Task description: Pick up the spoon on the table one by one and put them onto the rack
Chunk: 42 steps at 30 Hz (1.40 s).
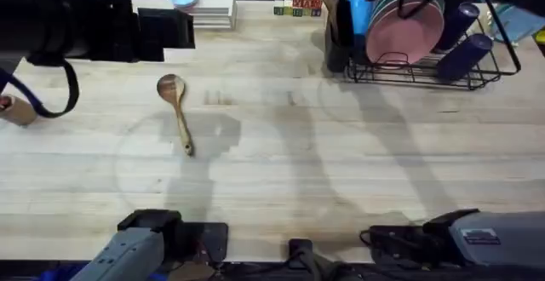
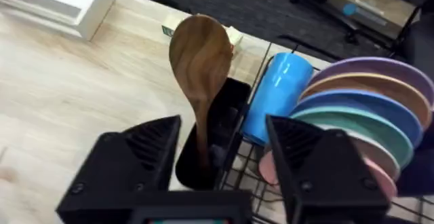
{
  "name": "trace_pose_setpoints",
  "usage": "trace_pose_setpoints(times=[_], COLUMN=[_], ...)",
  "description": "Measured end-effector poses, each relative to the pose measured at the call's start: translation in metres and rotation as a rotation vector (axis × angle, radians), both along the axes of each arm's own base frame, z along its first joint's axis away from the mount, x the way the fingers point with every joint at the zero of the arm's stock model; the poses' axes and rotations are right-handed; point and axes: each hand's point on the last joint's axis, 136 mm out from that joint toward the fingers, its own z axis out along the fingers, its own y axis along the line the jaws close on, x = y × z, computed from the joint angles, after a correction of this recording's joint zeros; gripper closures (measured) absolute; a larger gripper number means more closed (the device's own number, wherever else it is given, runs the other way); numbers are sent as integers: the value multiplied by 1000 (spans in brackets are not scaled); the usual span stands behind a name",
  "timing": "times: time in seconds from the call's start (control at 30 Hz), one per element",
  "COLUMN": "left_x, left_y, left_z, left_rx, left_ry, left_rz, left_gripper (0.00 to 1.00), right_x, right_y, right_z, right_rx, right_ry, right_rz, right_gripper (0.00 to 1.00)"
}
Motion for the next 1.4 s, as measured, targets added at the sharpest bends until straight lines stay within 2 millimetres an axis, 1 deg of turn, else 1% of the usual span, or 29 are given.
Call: trace_pose_setpoints(times=[0.07, 0.13, 0.17, 0.37, 0.4, 0.5, 0.53, 0.6, 0.63, 0.67, 0.83, 1.07, 1.2, 1.23, 1.4], left_x=[0, 0, 0, 0, 0, 0, 0, 0, -1, -2, -14, -38, -41, -42, -33], left_y=[0, 0, 0, 0, 0, 0, 0, 1, 5, 8, 15, 28, 33, 35, 35], left_z=[0, 0, 0, 0, 0, 0, 0, 0, -1, -2, -12, -34, -48, -59, -74], left_rx=[0, 0, 0, 0, 0, 0, 0, 3, 22, 32, 54, 81, 73, 75, 71], left_ry=[0, 0, 0, 0, 0, 0, 0, 0, 5, 13, 74, 222, 306, 371, 438], left_rz=[0, 0, 0, 0, 0, 0, 0, 3, 21, 31, 67, 164, 230, 262, 286], left_gripper=[7, 7, 8, 8, 7, 7, 7, 8, 7, 7, 7, 7, 8, 7, 7], right_x=[-10, -20, -25, -56, -73, -89, -104, -114, -124, -128, -137, -142, -142, -142, -142], right_y=[-3, -6, -8, -18, -23, -28, -33, -35, -39, -40, -43, -44, -44, -44, -44], right_z=[11, 19, 22, 35, 42, 51, 60, 66, 74, 76, 85, 83, 83, 83, 83], right_rx=[3, -2, -4, -12, -14, -13, -11, -8, -3, -2, 5, 1, 1, 1, 1], right_ry=[-9, -8, -5, 20, 26, 25, 17, 8, -7, -12, -36, -23, -21, -21, -21], right_rz=[0, 3, 4, 3, 3, 3, 4, 4, 3, 3, 3, 3, 3, 3, 3], right_gripper=[212, 62, 22, 5, 6, 5, 5, 4, 5, 4, 4, 4, 5, 4, 4])
